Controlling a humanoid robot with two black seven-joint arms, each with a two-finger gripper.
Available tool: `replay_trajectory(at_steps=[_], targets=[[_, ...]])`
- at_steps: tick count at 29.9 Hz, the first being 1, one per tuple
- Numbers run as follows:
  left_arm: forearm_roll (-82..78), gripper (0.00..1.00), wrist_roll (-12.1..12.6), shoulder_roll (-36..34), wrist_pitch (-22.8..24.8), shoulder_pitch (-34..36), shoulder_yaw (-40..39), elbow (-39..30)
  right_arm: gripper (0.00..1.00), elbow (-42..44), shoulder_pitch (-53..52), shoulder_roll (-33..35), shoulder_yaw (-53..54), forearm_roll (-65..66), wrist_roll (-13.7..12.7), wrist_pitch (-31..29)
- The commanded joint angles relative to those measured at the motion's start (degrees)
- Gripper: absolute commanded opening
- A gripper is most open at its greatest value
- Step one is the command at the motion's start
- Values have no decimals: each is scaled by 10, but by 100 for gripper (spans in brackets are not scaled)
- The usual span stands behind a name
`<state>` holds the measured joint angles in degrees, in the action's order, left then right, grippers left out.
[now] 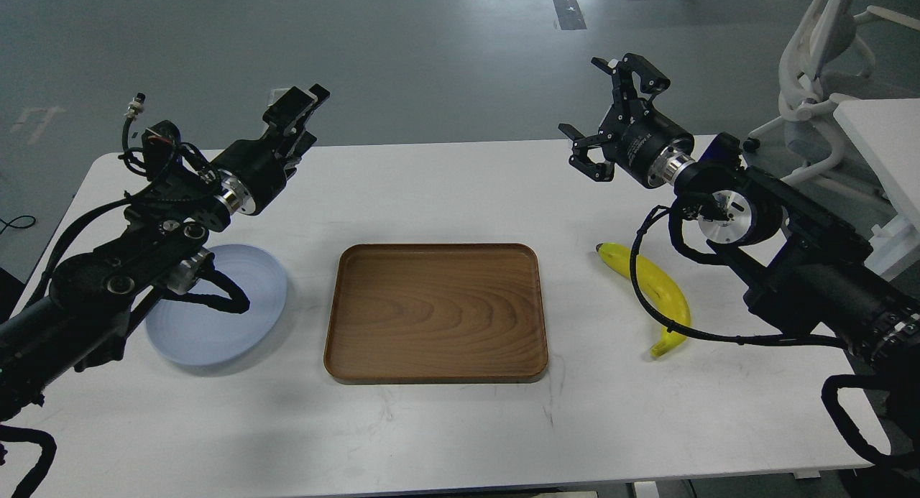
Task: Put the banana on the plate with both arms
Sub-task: 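Lower the left gripper to the rim of the light blue plate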
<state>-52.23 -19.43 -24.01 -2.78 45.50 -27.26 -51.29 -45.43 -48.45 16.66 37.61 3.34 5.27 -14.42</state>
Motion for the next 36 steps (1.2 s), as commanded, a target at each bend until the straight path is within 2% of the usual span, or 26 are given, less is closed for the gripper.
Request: replay_trajectory(at_steps=[1,6,16,22,26,32,34,36], targets=[[-85,98,1,-23,-59,0,59,-28,100,0,0,2,0,0,1,0],[-139,98,0,-55,-122,-1,142,-31,100,0,2,5,0,0,1,0],[-139,98,-4,-138,-136,-24,251,-21,100,2,9,-3,0,0,1,0],[-139,97,-33,-161,-180,-59,260,-9,100,2,7,-1,1,1,2,0],[-148,97,-36,-174,-223,-82,261,-5,100,2,11,1,6,0,2,0],[-164,97,-38,-201,-228,-89,261,-3,100,3,16,1,8,0,2,0],[-164,97,-44,-210,-226,-92,262,-2,100,2,16,1,8,0,2,0],[-164,97,-65,-220,-226,-103,264,21,100,3,16,2,8,0,2,1]])
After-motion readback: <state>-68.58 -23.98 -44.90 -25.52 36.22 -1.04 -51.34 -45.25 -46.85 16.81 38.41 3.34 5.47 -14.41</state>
